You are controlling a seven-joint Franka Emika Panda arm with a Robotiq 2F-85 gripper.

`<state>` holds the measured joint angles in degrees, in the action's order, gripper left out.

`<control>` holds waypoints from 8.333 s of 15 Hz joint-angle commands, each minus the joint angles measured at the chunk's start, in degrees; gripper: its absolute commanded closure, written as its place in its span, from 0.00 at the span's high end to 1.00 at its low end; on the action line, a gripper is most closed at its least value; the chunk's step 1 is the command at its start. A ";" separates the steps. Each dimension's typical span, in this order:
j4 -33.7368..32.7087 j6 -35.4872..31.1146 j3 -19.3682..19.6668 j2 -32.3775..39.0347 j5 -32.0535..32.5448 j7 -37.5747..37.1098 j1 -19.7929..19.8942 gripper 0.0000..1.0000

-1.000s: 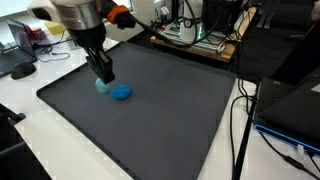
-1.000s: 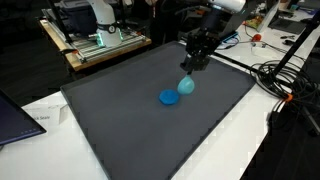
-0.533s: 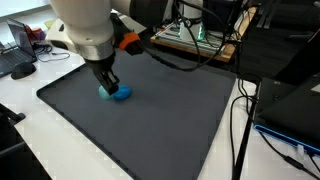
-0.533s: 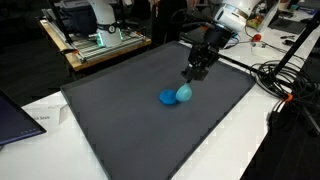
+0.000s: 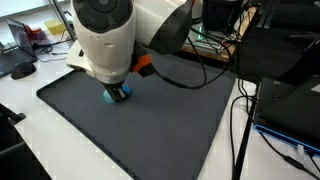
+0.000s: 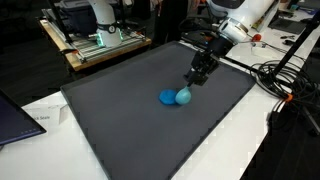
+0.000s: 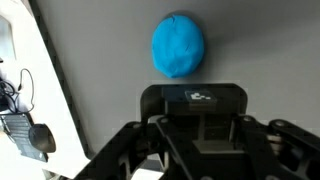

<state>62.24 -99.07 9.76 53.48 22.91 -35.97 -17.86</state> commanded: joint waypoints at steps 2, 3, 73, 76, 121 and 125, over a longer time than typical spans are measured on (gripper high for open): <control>-6.58 4.45 1.77 5.26 3.42 -2.80 -2.56 0.22; -7.32 4.90 1.89 5.87 3.78 -3.09 -2.95 0.22; 5.75 -2.76 -16.77 -2.28 -52.60 64.96 44.27 0.22; 6.28 -2.92 -16.95 -1.66 -53.33 66.22 45.42 0.22; 71.83 -72.06 -19.57 -42.07 -96.63 106.41 30.55 0.22; 72.95 -76.64 -20.81 -42.30 -95.66 104.25 28.10 0.22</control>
<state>133.27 -172.17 -10.11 13.04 -72.10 69.53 11.94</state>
